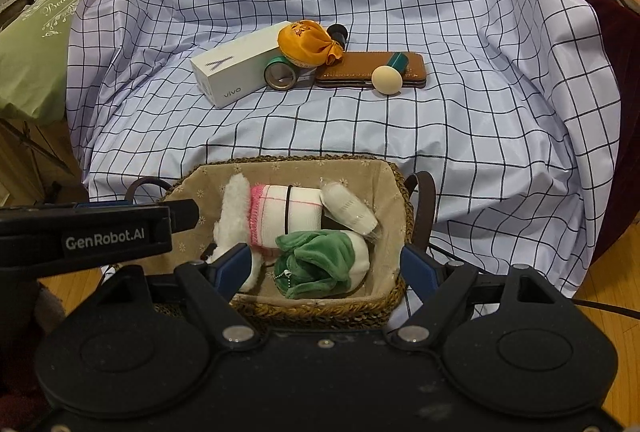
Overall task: Organize soft objects
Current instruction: 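Release the plush lamb into the basket with the right tool while the left tool lowers the tape roll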
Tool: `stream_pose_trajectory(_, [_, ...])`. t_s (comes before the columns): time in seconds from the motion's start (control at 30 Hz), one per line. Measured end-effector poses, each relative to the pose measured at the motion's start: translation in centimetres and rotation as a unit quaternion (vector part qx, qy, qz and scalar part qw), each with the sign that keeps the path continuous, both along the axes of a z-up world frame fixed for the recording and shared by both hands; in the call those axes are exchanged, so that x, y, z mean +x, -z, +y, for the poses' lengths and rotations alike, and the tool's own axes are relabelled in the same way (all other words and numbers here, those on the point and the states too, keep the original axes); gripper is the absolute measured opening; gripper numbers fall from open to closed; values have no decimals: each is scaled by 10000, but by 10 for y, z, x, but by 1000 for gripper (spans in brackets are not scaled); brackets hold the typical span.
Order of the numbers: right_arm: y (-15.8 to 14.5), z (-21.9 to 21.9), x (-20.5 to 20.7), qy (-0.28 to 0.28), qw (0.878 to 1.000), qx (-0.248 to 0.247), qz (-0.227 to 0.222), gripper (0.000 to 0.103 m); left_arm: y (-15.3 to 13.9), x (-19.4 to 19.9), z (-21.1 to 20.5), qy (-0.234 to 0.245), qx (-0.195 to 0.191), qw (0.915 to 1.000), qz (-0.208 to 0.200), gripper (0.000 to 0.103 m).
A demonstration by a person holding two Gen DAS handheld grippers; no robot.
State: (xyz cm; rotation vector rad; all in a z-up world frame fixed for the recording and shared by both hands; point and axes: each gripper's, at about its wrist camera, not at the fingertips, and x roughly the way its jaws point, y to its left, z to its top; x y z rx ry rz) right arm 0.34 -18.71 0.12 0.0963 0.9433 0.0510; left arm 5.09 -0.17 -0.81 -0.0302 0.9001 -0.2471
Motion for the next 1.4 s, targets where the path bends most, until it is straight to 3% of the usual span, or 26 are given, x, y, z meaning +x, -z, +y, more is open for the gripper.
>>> stream_pose_trajectory(0.77, [5, -4, 3, 38, 10000, 17, 68, 82, 6, 4, 1, -106, 211, 9997, 58, 65])
stream_pose_trajectory(0.9, [6, -7, 8, 59, 9999, 23, 113, 82, 7, 9, -1, -102, 275, 9995, 77, 69])
stream_pose_trajectory(1.4, [11, -17, 35, 104, 9993, 154, 312, 83, 7, 31, -6, -71, 521, 9985, 158, 70])
